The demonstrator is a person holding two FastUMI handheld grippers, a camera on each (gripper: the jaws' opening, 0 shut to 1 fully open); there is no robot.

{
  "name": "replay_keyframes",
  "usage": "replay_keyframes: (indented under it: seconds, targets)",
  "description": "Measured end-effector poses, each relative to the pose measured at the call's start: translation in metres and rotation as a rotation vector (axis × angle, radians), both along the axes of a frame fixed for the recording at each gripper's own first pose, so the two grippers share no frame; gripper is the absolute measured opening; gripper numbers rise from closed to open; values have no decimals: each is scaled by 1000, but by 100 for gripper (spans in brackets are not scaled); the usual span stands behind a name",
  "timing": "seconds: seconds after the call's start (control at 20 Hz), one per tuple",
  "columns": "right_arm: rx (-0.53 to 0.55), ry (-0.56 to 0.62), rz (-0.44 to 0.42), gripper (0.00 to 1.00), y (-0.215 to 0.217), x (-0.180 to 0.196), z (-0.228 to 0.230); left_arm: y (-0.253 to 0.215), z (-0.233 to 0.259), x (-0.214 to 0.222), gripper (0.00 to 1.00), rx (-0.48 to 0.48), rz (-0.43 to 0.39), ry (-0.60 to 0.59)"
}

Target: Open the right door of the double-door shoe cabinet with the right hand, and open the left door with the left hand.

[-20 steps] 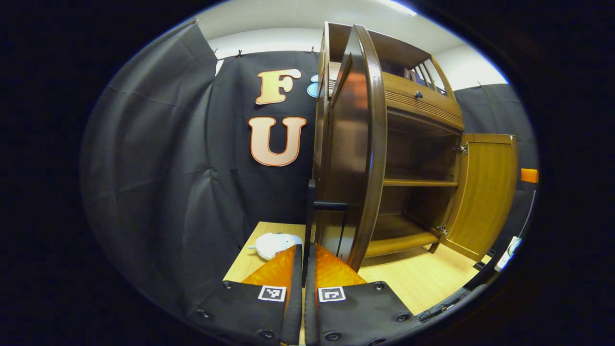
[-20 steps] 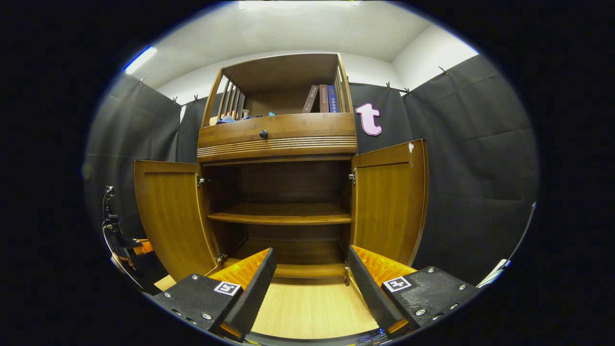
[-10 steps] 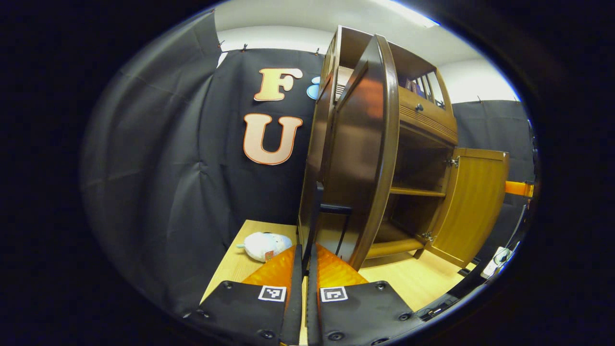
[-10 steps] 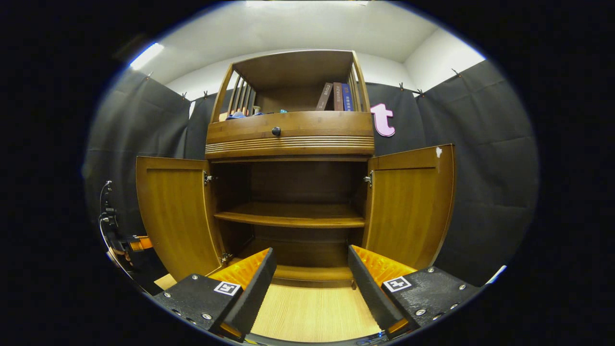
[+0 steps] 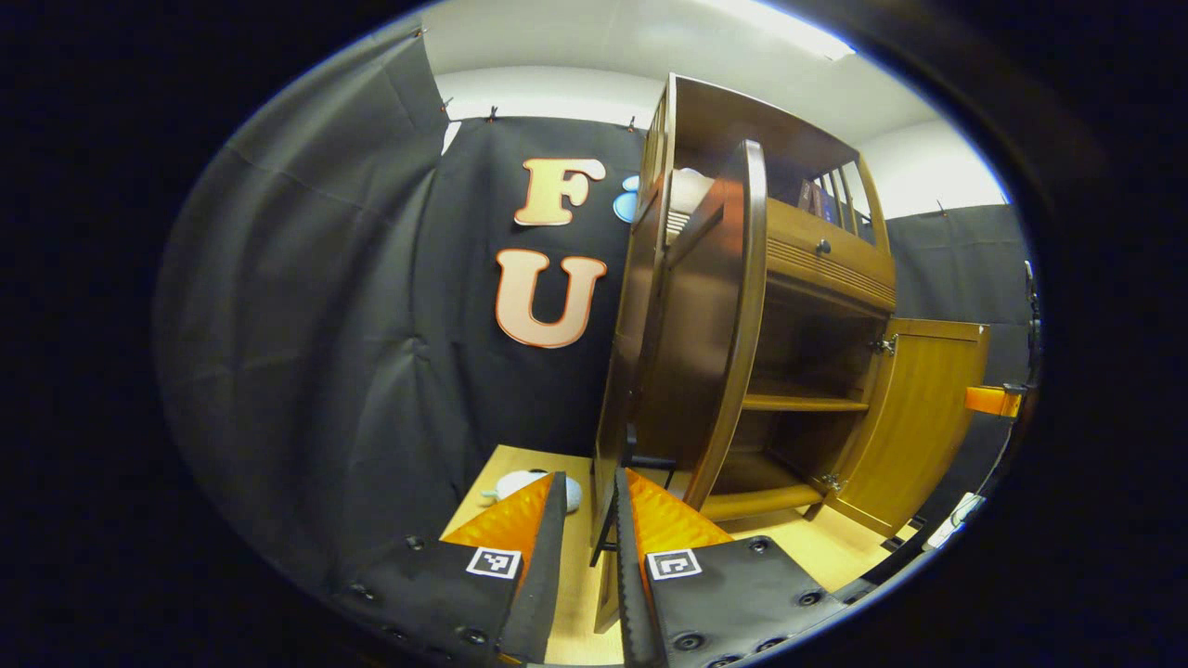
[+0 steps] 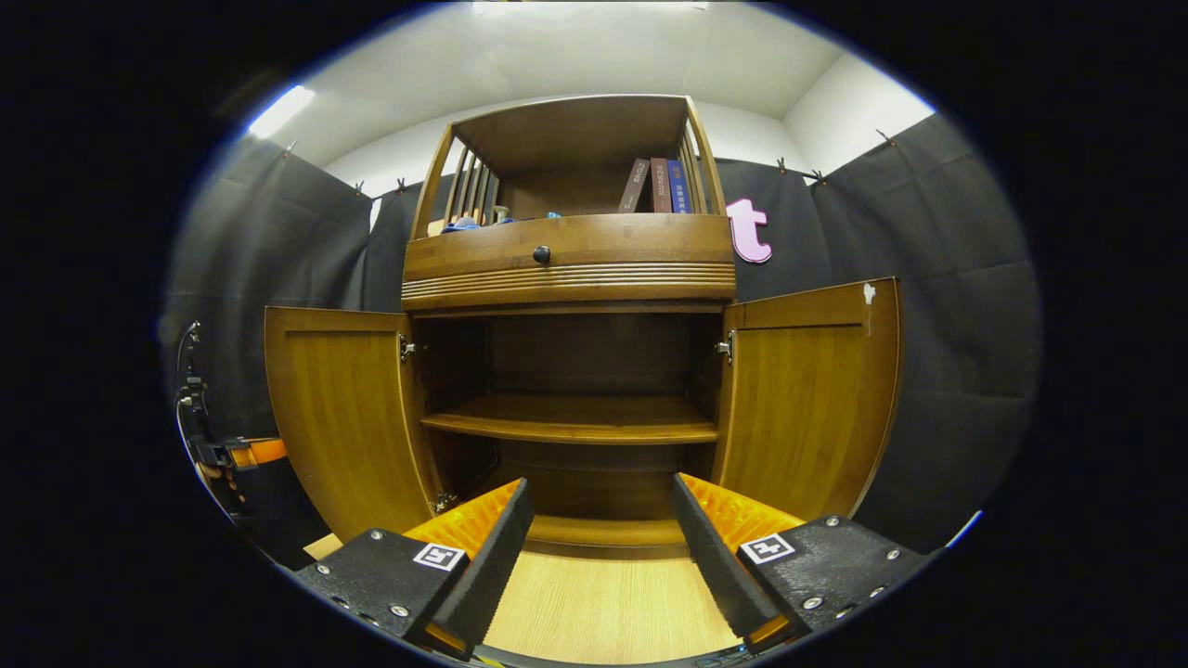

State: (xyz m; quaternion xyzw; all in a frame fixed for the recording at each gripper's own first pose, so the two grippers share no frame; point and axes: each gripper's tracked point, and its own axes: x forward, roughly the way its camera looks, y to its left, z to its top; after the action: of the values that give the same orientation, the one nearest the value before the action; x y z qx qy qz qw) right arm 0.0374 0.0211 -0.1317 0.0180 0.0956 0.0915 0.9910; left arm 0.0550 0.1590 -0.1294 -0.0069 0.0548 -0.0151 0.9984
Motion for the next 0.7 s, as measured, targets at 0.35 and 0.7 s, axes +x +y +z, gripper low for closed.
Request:
replay_keyframes:
  seconds: [0.35, 0.7]
  targets:
    - [13, -18, -61, 99, -21, -5, 18, -15, 53, -47, 48, 67, 99, 40]
    - [-35, -67, -128, 92, -50, -21, 57, -88, 95, -66, 79, 59, 86, -14]
